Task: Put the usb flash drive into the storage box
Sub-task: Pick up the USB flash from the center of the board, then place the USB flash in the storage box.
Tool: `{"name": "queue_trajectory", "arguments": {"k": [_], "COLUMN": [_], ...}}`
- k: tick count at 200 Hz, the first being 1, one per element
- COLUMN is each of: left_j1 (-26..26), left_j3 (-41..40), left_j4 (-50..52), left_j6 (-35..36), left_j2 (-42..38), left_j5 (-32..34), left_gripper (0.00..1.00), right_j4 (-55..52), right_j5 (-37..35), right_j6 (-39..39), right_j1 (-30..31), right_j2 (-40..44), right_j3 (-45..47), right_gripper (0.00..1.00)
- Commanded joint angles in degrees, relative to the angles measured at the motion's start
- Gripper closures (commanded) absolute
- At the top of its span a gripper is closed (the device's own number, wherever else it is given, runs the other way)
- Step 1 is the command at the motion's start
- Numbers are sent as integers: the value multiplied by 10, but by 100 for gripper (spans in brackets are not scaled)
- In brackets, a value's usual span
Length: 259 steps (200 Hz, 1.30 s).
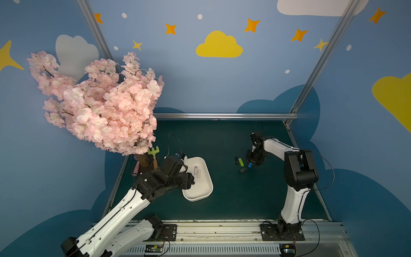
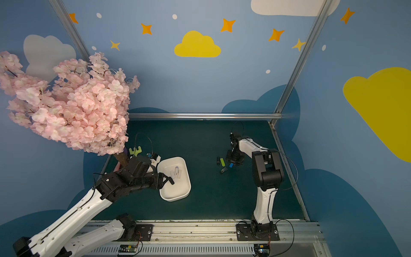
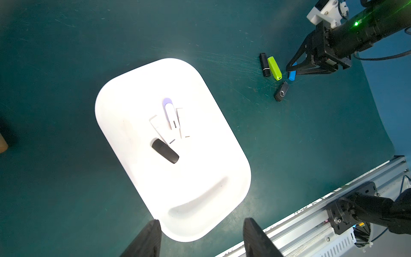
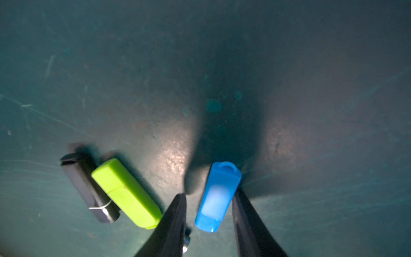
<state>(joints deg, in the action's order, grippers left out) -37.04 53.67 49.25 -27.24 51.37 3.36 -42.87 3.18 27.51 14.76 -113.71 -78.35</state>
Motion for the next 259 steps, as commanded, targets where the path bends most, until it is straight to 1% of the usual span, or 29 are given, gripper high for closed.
{"name": "queue_trajectory", "arguments": {"k": [1,39,52,96,128,155,173,195,211,224,233,259], "left_j1": [-3,-7,-7,-8,-8,-7,-4,-2,-2,-1,-1,0], "left_j3": [-6,-6,-4,-6,-7,-3,-1,-1,-3,-5,-5,-4], "left_j4": [11,14,15,16,17,33,35,33,29,27,27,27], "left_j6": [3,2,3,1,-1,-12,-12,-12,-12,-12,-12,-12], "left_j2": [-12,-13,-14,-16,-18,-1,12,12,5,0,-2,0], "left_j5": [13,19,21,27,35,76,72,67,65,64,66,67], "left_gripper": [37,37,37,37,36,35,35,35,35,35,35,35], "right_j4": [-24,-29,-28,-29,7,27,44,68,103,133,149,169], "right_j5": [10,16,18,8,7,16,42,52,78,113,125,114], "right_j6": [4,1,-1,-8,-38,-63,-69,-66,-47,-26,-12,10], "right_j1": [3,3,4,12,26,46,71,127,169,200,224,291], "right_j2": [-29,-37,-37,-26,32,99,147,201,222,223,219,189], "right_j3": [-12,-16,-17,-19,11,35,52,67,78,79,74,48], "right_gripper": [66,74,78,85,86,88,88,88,88,88,88,88]}}
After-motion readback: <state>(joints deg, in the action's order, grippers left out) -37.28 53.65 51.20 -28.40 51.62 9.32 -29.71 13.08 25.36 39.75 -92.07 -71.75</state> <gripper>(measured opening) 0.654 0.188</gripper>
